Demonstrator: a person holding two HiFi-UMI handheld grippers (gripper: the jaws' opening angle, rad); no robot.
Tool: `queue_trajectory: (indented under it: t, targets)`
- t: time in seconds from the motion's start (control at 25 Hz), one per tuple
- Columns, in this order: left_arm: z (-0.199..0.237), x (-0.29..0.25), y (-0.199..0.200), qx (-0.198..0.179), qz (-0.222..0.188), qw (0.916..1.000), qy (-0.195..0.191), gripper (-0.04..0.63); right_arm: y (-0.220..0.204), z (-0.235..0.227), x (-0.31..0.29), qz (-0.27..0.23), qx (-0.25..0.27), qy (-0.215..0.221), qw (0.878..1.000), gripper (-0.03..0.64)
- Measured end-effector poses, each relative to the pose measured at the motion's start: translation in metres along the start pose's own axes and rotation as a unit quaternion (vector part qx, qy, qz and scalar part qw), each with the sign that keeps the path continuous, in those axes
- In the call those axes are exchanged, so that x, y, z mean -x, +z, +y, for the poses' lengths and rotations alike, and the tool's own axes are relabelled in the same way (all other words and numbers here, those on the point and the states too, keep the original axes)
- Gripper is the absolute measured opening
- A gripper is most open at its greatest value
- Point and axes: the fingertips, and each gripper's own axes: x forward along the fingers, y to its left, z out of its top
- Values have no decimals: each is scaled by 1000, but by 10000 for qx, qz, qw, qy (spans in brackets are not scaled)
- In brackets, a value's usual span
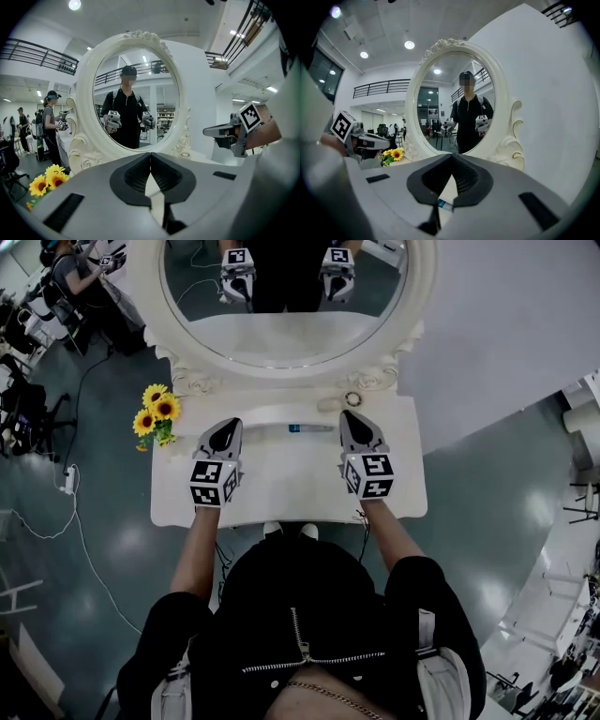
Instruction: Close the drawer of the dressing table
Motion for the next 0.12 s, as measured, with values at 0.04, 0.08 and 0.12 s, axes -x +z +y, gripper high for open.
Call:
queue_trajectory:
  t: [0.04, 0.08, 0.12]
  targets:
    - [0, -1, 0, -6, 5, 10000, -2, 21, 0, 0, 0, 4, -8, 2, 10000, 3]
    - [1, -2, 0, -12, 9, 10000, -3, 21, -1, -1, -1, 8, -15, 3, 10000, 3]
    - [1, -2, 0, -19, 13, 10000, -5, 21, -1, -1, -1, 12, -22, 3, 10000, 3]
